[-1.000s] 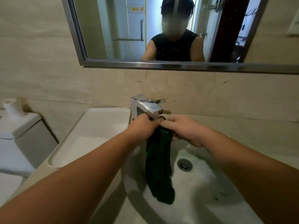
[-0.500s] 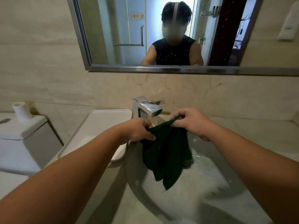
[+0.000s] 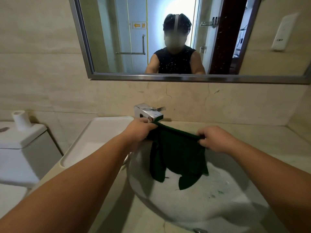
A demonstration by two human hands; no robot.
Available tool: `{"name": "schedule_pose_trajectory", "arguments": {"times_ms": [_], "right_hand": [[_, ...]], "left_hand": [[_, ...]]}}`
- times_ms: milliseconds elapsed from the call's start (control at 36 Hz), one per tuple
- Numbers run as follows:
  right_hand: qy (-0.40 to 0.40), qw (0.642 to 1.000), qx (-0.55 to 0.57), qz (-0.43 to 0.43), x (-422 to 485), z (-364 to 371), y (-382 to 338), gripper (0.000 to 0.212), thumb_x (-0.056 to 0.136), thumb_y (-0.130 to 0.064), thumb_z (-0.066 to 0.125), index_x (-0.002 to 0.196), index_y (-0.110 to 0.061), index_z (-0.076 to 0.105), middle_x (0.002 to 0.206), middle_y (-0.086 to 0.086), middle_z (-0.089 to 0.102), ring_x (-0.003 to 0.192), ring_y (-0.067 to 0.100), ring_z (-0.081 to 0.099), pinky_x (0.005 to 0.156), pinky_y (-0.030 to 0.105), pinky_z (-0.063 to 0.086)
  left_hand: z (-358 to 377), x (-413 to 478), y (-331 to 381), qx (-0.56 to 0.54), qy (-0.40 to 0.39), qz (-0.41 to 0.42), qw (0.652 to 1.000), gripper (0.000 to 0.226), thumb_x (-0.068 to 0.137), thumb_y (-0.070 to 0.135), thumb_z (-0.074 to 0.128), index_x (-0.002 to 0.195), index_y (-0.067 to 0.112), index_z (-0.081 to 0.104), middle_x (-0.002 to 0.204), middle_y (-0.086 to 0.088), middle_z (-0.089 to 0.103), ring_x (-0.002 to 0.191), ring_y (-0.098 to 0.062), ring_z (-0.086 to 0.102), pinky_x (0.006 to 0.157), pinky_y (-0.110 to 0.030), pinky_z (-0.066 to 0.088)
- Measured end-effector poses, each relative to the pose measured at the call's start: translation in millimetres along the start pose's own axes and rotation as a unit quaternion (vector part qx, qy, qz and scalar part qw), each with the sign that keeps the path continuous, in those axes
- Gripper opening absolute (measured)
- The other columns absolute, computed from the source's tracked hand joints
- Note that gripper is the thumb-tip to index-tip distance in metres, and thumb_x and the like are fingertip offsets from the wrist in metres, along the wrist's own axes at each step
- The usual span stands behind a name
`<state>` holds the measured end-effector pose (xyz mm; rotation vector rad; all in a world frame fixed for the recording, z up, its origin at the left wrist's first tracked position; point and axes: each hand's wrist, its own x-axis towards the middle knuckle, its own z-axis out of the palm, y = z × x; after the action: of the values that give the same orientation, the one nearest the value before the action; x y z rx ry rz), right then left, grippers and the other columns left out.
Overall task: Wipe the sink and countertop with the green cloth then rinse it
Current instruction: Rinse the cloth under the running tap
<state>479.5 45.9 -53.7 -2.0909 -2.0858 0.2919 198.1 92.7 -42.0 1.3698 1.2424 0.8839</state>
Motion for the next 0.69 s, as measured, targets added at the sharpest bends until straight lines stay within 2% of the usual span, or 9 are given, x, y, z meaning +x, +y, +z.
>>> {"name": "schedule_pose_trajectory", "arguments": {"times_ms": [139, 222, 278, 361, 528, 556, 611, 667, 694], "right_hand": [[-0.060, 0.995, -0.065, 0.050, -6.0, 7.9, 18.2, 0.018, 0.086, -0.010, 0.062, 0.094, -0.025, 0.069, 0.085, 0.003, 0.066, 0.082, 0.024, 0.064, 0.062, 0.029, 0.043], [-0.072, 0.993, -0.058, 0.076, -7.9, 12.9, 36.3, 0.016, 0.093, -0.014, 0.060, 0.100, -0.024, 0.069, 0.094, 0.004, 0.067, 0.085, 0.022, 0.061, 0.067, 0.030, 0.044], [-0.062, 0.994, -0.028, 0.089, -7.5, 14.7, 44.6, 0.018, 0.097, -0.016, 0.059, 0.109, -0.019, 0.073, 0.094, 0.004, 0.066, 0.084, 0.022, 0.061, 0.068, 0.030, 0.044], [-0.022, 0.989, 0.068, 0.130, -3.5, 14.5, 39.6, 0.011, 0.097, -0.016, 0.062, 0.097, -0.013, 0.072, 0.082, 0.009, 0.066, 0.074, 0.025, 0.061, 0.058, 0.028, 0.043], [0.030, 0.895, 0.408, 0.179, 6.5, 2.5, -15.9, 0.016, 0.094, -0.007, 0.061, 0.102, -0.007, 0.075, 0.080, 0.015, 0.070, 0.057, 0.020, 0.061, 0.041, 0.018, 0.037], [0.021, 0.872, 0.455, 0.179, 8.5, 0.4, -28.0, 0.018, 0.095, -0.007, 0.060, 0.106, -0.005, 0.075, 0.084, 0.015, 0.072, 0.058, 0.019, 0.065, 0.043, 0.019, 0.044], [0.000, 0.824, 0.538, 0.178, 13.6, -1.9, -48.9, 0.019, 0.099, -0.008, 0.058, 0.113, -0.002, 0.070, 0.094, 0.017, 0.076, 0.075, 0.025, 0.074, 0.065, 0.034, 0.062], [-0.013, 0.790, 0.587, 0.175, 20.2, -1.1, -65.6, 0.016, 0.101, -0.007, 0.056, 0.113, -0.001, 0.065, 0.107, 0.021, 0.077, 0.097, 0.033, 0.077, 0.090, 0.049, 0.062], [-0.018, 0.778, 0.604, 0.171, 23.7, 0.2, -73.0, 0.016, 0.101, -0.006, 0.055, 0.115, 0.000, 0.063, 0.109, 0.023, 0.076, 0.101, 0.035, 0.077, 0.093, 0.052, 0.061]], "left_hand": [[2.1, -0.2, -5.2, -0.040, 0.018, -0.007, 0.999, 0.015, 0.097, 0.012, 0.071, 0.082, 0.011, 0.071, 0.091, -0.015, 0.073, 0.089, -0.029, 0.073, 0.081, -0.049, 0.067], [-1.6, -1.3, -5.6, -0.042, 0.047, -0.017, 0.998, 0.012, 0.098, 0.012, 0.071, 0.086, 0.009, 0.070, 0.092, -0.017, 0.074, 0.085, -0.028, 0.074, 0.063, -0.036, 0.065], [-3.5, -1.8, -7.4, -0.015, 0.045, -0.021, 0.999, 0.014, 0.096, 0.016, 0.074, 0.091, 0.003, 0.072, 0.095, -0.021, 0.076, 0.088, -0.033, 0.075, 0.066, -0.040, 0.066], [-2.2, -0.8, -8.0, 0.013, 0.046, -0.039, 0.998, 0.020, 0.094, 0.023, 0.075, 0.097, 0.004, 0.077, 0.097, -0.018, 0.079, 0.097, -0.036, 0.076, 0.088, -0.053, 0.064], [1.3, 1.7, -4.7, 0.000, 0.034, -0.097, 0.995, 0.022, 0.103, 0.028, 0.060, 0.114, 0.009, 0.067, 0.107, -0.016, 0.074, 0.098, -0.032, 0.072, 0.080, -0.040, 0.062], [1.7, 0.6, -4.8, -0.005, 0.029, -0.106, 0.994, 0.023, 0.104, 0.028, 0.059, 0.115, 0.009, 0.066, 0.106, -0.016, 0.074, 0.097, -0.031, 0.071, 0.079, -0.040, 0.061], [3.2, 0.4, -6.3, -0.017, 0.020, -0.114, 0.993, 0.023, 0.105, 0.028, 0.058, 0.114, 0.008, 0.067, 0.101, -0.015, 0.072, 0.092, -0.029, 0.068, 0.075, -0.037, 0.055], [5.3, -1.9, -6.6, -0.027, 0.007, -0.112, 0.993, 0.021, 0.105, 0.029, 0.058, 0.110, 0.010, 0.067, 0.095, -0.012, 0.074, 0.087, -0.027, 0.070, 0.070, -0.032, 0.053], [6.1, -3.0, -6.3, -0.034, -0.001, -0.109, 0.993, 0.020, 0.105, 0.029, 0.059, 0.109, 0.011, 0.067, 0.094, -0.013, 0.076, 0.086, -0.027, 0.072, 0.067, -0.032, 0.053]]}}
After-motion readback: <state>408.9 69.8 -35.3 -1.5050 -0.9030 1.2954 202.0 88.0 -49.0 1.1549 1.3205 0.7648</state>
